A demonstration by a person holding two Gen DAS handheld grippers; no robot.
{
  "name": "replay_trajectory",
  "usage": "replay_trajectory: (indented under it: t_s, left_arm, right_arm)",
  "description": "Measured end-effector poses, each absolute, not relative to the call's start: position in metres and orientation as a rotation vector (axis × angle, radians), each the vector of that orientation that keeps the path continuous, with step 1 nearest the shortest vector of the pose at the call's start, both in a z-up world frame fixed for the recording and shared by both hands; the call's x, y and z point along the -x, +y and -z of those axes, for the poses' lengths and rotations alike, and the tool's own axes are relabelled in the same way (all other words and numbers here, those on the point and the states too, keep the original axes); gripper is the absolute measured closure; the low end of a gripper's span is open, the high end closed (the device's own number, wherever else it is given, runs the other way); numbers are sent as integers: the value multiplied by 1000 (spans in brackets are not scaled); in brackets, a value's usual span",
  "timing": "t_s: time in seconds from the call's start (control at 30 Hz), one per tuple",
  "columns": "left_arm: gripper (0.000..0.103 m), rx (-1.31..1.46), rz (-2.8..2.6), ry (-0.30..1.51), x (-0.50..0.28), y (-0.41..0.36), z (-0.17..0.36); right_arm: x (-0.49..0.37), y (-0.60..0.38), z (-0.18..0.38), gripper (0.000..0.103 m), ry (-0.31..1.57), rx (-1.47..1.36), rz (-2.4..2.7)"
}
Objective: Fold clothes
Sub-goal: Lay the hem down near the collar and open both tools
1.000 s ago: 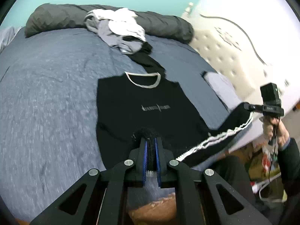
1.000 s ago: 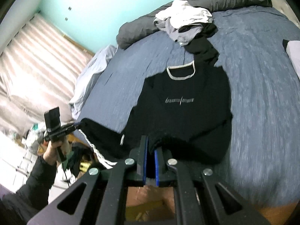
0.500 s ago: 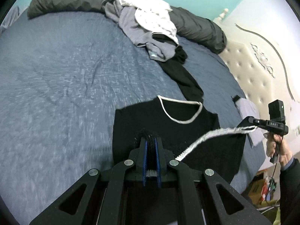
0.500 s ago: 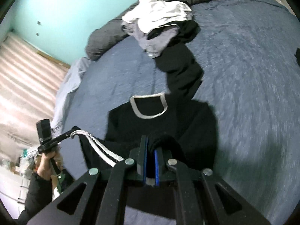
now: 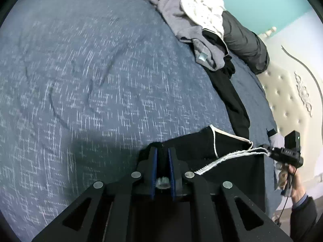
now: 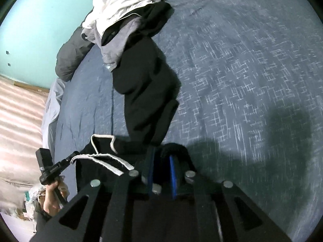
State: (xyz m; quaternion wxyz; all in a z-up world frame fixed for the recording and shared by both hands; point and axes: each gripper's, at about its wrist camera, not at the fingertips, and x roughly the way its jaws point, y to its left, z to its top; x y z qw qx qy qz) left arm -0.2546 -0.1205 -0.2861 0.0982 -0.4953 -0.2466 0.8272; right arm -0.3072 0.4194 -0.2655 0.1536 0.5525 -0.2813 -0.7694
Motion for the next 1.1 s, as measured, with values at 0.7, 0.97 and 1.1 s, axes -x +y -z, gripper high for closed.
replay_trajectory:
  t_s: [0.7, 0.97, 1.1]
  left_arm:
    - [52, 1381, -2536, -568, 262, -109, 287]
    - [95, 1365, -2547, -531, 268, -109, 287]
    - [96, 1260, -2611, -579, 259, -122, 269]
  right_arm:
    - [285, 404, 246, 24, -404, -1401, 2421]
    - [285, 410, 246, 94, -386, -1310, 2501]
    - [285, 413, 246, 99, -378, -1262, 2541]
